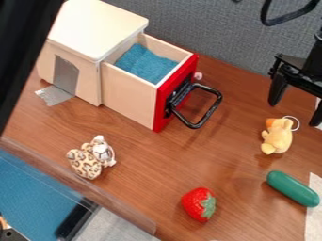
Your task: Puting the object into the drawer
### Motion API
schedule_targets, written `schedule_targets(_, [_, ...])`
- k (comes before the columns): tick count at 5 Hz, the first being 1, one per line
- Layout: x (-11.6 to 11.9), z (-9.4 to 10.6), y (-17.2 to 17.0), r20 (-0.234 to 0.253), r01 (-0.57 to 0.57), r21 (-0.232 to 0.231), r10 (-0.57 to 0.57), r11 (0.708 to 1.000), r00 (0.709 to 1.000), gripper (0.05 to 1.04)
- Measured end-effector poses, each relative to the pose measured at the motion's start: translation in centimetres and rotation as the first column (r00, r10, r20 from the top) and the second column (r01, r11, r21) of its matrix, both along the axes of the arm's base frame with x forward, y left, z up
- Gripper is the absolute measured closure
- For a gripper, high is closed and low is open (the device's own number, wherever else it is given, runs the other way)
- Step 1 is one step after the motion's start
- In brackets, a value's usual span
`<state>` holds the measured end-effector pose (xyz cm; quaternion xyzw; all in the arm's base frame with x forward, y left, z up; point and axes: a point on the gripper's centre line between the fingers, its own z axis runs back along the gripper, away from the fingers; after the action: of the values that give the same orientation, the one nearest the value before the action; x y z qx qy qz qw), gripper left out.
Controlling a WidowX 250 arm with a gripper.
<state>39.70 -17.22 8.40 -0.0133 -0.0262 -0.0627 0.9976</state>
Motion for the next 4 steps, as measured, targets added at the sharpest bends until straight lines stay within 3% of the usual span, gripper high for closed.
schedule_targets(1, [-0.4,-1.9,0.2,-0.035,-0.009,0.015,0.010,1.000,0.999,0.083])
schedule_targets(2, [-3.5,-3.5,1.9,-0.071,-0.039,0.051,0.042,0.998,0.997,0.083])
schedule_targets(3, [-5.8,-2.0,3.1,-0.025,-0.065,0.040,0.066,0.997,0.997,0.083])
schedule_targets(4, [-9.4,-2.2,5.8,-0.024,-0.080,0.045,0.082,0.996,0.996,0.084])
